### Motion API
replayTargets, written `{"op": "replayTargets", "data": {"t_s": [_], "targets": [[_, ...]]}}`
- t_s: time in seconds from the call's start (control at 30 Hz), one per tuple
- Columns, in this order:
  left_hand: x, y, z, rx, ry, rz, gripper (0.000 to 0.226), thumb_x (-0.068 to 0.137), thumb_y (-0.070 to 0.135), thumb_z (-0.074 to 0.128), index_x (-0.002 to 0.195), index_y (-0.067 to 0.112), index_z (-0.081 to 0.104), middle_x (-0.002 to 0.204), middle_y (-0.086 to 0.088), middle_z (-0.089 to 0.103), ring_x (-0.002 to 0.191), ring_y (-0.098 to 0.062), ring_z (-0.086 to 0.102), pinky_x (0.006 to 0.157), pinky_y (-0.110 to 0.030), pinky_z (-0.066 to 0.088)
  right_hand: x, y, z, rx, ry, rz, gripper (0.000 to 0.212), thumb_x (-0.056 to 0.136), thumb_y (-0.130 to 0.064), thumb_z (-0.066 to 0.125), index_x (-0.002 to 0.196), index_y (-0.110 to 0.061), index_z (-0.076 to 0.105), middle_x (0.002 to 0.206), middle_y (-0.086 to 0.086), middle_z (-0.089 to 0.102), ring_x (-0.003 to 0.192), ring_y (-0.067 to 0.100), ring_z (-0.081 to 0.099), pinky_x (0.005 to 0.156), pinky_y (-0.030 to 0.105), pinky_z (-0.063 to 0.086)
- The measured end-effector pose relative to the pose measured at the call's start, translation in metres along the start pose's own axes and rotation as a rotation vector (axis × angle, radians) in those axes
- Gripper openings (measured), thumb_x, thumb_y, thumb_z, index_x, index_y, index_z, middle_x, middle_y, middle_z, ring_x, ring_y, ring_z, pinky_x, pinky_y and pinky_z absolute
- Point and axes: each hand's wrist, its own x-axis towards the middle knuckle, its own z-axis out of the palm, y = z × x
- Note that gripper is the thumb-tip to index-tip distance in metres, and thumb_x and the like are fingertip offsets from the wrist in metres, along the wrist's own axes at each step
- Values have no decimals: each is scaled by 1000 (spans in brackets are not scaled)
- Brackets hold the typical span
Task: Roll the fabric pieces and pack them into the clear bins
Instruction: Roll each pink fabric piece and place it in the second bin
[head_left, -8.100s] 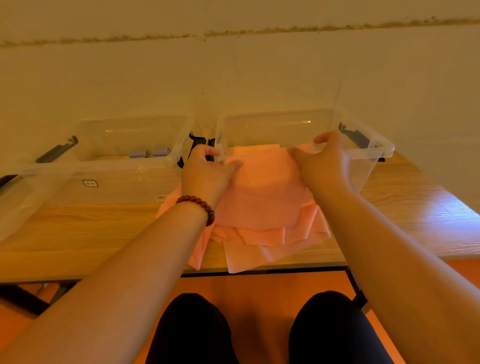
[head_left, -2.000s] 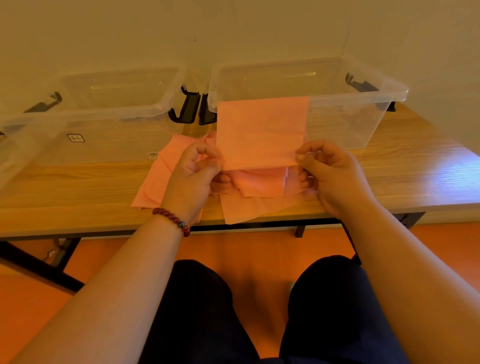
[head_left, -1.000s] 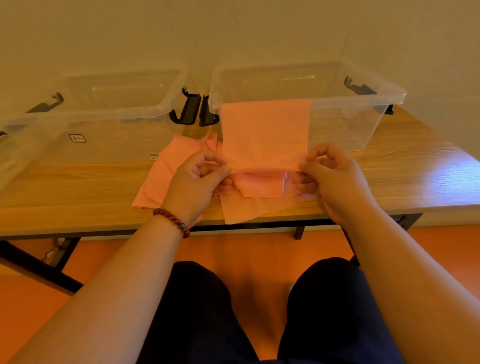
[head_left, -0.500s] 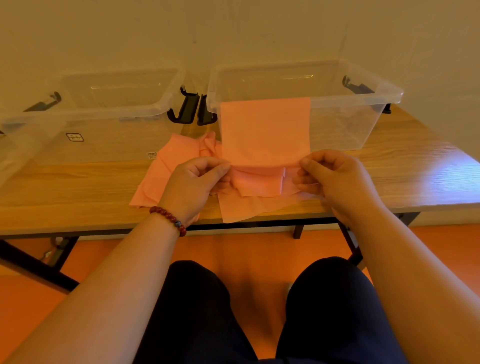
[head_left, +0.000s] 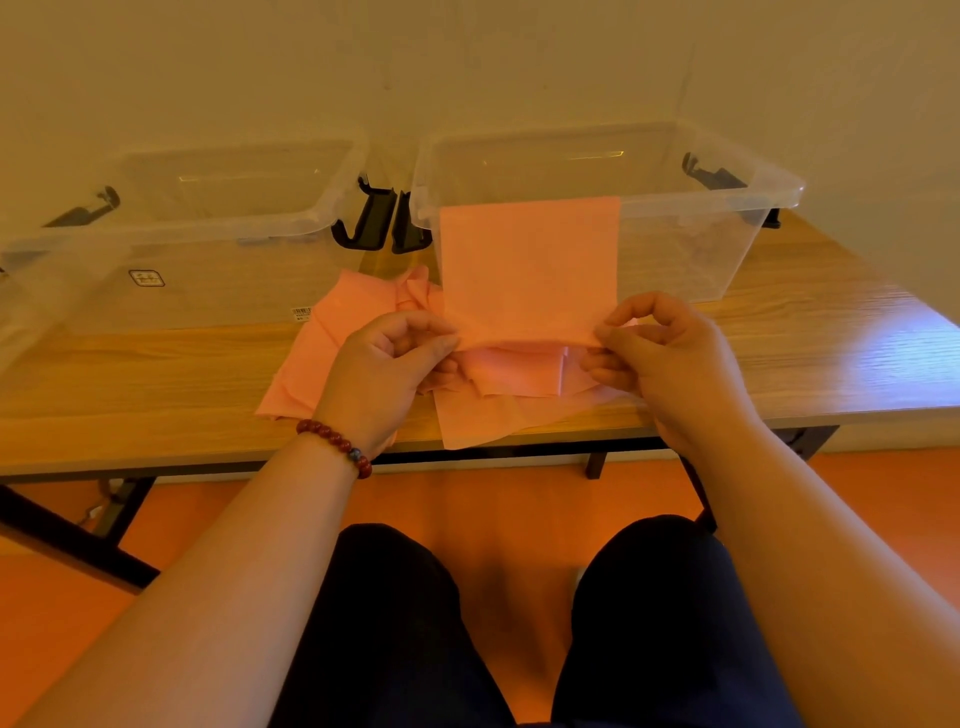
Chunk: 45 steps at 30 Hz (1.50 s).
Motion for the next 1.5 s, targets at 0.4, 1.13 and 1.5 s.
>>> {"op": "replayTargets", "data": {"t_s": [0.4,1.13,1.5], "targets": [[3,-3,0,13,0,-61,12,88,7,63,83,17,69,71,1,72,67,-12,67,70,-28,58,0,2,-7,31,-24,29,10,93,-10,61,86,-9,67,77,5,72,74,15,72,66,22,57],[0,-1,-1,2,-3,-40,14,86,5,64,84,18,68,68,5,72,67,-8,66,71,-29,57,-2,2,-8,35,-37,39,9,93,-9,61,86,-9,67,77,6,70,73,15,70,63,21,57],[0,0,0,3,-13,-31,14,88,6,62,86,17,68,68,3,72,67,-9,67,67,-25,58,1,4,-8,65,-4,58,7,93,-7,61,88,-9,66,73,4,70,70,15,71,63,21,57]]}}
